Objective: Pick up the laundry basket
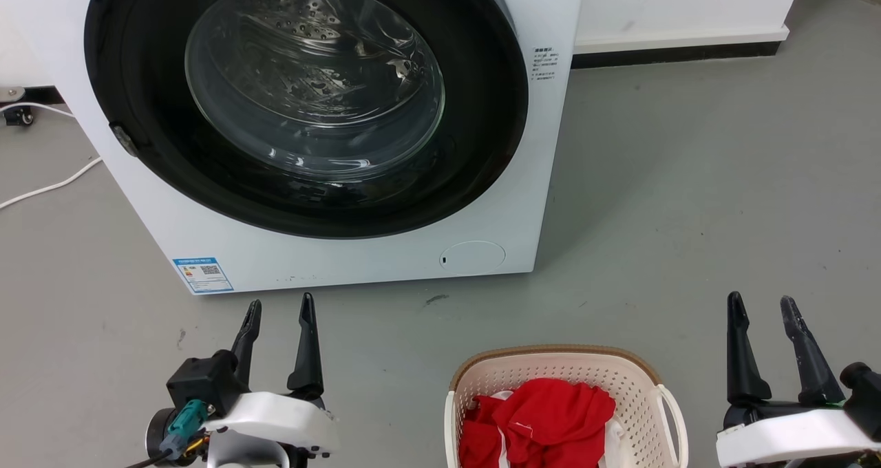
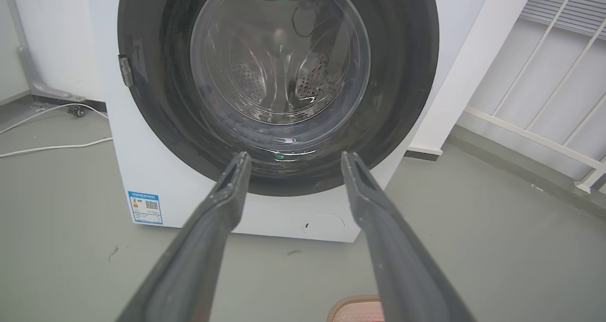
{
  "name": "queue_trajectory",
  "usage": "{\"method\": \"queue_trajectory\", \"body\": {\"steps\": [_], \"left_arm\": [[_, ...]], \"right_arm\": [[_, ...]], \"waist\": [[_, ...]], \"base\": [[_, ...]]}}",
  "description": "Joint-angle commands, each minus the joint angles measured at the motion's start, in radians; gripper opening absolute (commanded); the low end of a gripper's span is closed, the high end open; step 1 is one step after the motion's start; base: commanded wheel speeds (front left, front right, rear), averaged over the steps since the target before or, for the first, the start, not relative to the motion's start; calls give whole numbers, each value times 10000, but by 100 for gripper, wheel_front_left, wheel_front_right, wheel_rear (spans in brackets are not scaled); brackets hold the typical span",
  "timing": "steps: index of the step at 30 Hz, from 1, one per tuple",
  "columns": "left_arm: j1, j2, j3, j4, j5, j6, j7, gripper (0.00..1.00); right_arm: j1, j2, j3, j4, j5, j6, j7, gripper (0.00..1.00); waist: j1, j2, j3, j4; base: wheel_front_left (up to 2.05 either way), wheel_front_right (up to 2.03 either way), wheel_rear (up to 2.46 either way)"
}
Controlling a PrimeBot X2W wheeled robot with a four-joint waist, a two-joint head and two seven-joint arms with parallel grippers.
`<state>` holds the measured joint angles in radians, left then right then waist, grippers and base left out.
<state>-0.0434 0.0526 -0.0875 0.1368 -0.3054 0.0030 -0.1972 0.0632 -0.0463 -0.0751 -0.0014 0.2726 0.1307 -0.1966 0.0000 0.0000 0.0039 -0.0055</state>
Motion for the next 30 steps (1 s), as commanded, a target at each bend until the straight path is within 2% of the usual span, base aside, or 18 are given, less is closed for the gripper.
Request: {"method": "queue_trajectory", "body": {"steps": [1, 30], "left_arm": [[89, 5, -17, -20, 252, -9, -100, 100], [317, -23, -182, 443, 2091, 68, -668, 100]], "right_arm": [[105, -54, 13, -132, -200, 0, -100, 100], [503, -61, 219, -178, -1955, -1, -674, 100]], "waist": [[0, 0, -8, -2], [0, 0, -145, -22]], "base": [[0, 0, 0], [0, 0, 0]]}}
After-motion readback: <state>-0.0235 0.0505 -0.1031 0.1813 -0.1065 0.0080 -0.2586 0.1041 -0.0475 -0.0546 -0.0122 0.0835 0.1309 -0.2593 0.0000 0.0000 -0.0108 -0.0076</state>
